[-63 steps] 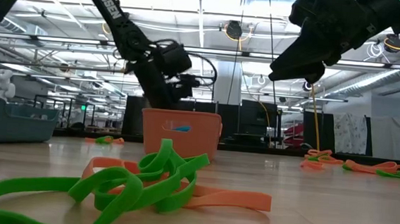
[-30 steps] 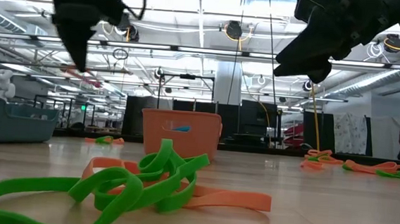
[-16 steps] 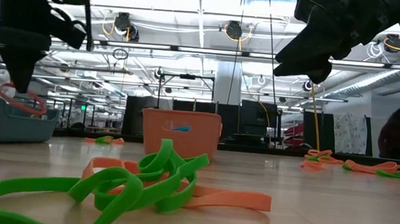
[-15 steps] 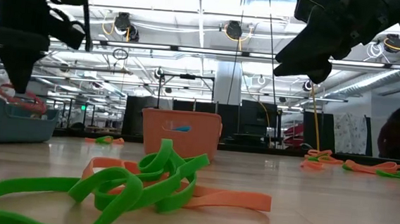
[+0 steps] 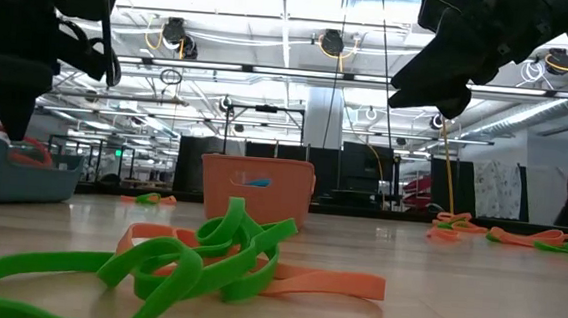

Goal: Sort rubber bands into baskets
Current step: Put the orange rubber band into the blue bin

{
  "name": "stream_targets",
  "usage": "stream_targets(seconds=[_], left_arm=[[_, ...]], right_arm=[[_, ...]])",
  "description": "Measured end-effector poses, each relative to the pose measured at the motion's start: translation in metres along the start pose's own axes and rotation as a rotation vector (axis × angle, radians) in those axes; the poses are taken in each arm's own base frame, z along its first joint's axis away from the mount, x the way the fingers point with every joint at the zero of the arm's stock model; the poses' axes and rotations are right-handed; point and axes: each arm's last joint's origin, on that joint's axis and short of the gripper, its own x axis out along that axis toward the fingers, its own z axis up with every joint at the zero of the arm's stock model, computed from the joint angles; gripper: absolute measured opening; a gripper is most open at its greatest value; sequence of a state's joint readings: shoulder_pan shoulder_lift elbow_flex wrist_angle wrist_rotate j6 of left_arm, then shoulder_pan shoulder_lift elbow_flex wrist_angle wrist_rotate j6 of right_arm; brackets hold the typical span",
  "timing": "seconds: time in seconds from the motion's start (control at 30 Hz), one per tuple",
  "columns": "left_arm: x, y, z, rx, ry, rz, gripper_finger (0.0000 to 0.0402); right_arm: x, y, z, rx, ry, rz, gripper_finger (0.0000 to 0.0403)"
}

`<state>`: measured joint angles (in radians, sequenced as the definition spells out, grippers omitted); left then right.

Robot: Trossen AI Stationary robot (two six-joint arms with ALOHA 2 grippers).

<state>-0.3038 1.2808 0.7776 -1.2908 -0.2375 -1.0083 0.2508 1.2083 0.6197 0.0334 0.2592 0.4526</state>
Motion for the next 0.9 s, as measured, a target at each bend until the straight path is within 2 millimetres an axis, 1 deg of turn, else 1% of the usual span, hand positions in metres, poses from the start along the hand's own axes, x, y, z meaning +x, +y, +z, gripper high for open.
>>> stream_targets(seconds=[0.3,0.4,0.5,0.73,0.9], left_arm=[[0.0,0.0001,0.0001,0.027,-0.003,0.002,0.0029],[-0.0001,0.0,0.0001,0.027,-0.003,0.002,0.0036],[-0.0001,0.0,0.0001,0.031,-0.003,0.002,0.0055],[-0.0002,-0.0001,-0.0002,0.053,0.009,-0.006,0.0115],[-0.0004,-0.0014,-0.0026,0.101,0.087,-0.058,0.0125]], right_arm=[[0.0,0.0,0.0,0.0,0.0,0.0,0.0176],[0.0,0.0,0.0,0.0,0.0,0.0,0.0176],[0.0,0.0,0.0,0.0,0.0,0.0,0.0176],[0.0,0.0,0.0,0.0,0.0,0.0,0.0176],[0.0,0.0,0.0,0.0,0.0,0.0,0.0176]])
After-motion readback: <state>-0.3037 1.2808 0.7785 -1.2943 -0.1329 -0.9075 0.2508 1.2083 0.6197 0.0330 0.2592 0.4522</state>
